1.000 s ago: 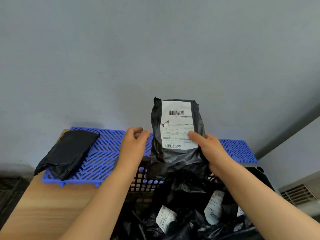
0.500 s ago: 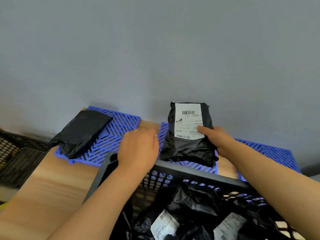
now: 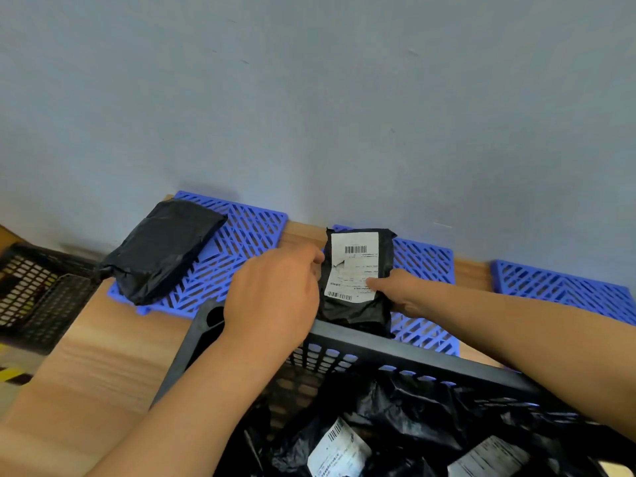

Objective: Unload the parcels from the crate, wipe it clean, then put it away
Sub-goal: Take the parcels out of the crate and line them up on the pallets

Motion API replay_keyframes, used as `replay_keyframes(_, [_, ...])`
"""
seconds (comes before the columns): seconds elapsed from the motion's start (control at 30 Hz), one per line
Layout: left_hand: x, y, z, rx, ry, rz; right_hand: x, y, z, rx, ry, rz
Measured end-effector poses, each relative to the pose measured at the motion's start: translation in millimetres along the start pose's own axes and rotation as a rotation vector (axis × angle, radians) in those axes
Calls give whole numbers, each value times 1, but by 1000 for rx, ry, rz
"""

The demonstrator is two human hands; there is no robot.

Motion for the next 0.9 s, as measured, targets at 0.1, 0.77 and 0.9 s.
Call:
replay_keyframes(0.1, [1, 0, -1, -1, -4, -7, -7, 3, -2, 26, -29, 130])
replay_keyframes(0.77, [-6, 9, 7, 4, 40, -16, -38, -55, 192, -744, 257, 583])
replay_keyframes(0.9, [-11, 10, 11, -11, 57, -2, -30, -23, 254, -1075, 584, 662])
Point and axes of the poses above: each hand's wrist, its own z-axis away from the middle knuckle, its own x-axis out of the palm, y = z × x, the point moved 4 cm from there along -z, towards the middle knuckle, and after that the axes turned 1 degree about y, right-handed, at the moved point
